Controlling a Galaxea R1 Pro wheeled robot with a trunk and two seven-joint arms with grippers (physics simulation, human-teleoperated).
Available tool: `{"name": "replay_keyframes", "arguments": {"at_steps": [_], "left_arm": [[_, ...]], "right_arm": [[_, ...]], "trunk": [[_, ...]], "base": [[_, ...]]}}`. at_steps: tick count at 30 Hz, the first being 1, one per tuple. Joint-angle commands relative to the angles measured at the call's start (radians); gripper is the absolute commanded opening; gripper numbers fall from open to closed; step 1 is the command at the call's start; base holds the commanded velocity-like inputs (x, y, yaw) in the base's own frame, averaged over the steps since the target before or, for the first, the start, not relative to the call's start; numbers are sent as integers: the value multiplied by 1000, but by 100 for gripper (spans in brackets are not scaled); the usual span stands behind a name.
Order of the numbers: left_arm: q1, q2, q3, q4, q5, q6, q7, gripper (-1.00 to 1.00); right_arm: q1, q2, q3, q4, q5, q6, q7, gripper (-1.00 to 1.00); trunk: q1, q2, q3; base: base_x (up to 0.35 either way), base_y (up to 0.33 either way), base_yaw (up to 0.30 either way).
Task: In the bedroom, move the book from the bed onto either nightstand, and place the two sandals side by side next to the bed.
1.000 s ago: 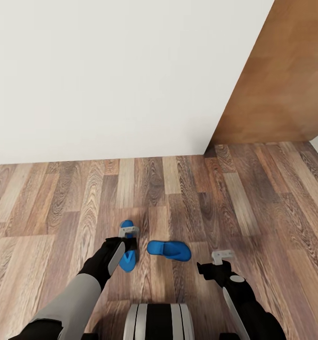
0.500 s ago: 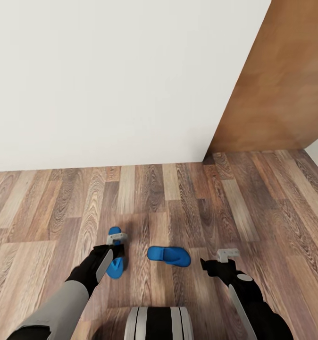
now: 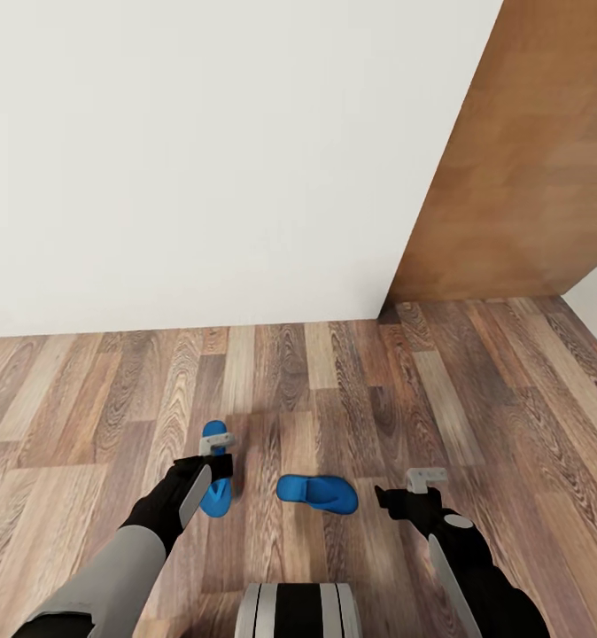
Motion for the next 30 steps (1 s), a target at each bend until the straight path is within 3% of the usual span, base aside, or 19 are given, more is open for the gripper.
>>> {"name": "replay_keyframes", "arguments": {"at_steps": [1,6,8,15,18,30], "left_arm": [[0,-1,0,-2,11,4,7,-100],[0,-1,0,-16,12,5,7,-100],[4,0,-1,-47,12,7,6,-100],[8,7,0,-56,11,7,7,-100],[8,8,0,-56,14,6,8,-100],[8,4,-1,-63,15,9,10,-100]], "right_arm": [[0,-1,1,-1,-7,5,-1,100],[0,-1,8,4,-7,4,-2,100],[0,-1,48,8,-4,3,-4,100],[0,-1,71,8,-1,4,-4,100],[0,-1,100,9,-1,4,-3,100],[0,-2,110,9,2,3,-14,100]], "trunk": [[-1,0,3],[-3,1,23],[-4,2,30],[-7,3,57],[-8,4,69],[-8,4,69]], "base": [[0,0,0],[0,0,0],[0,0,0],[0,0,0],[0,0,0],[0,0,0]]}}
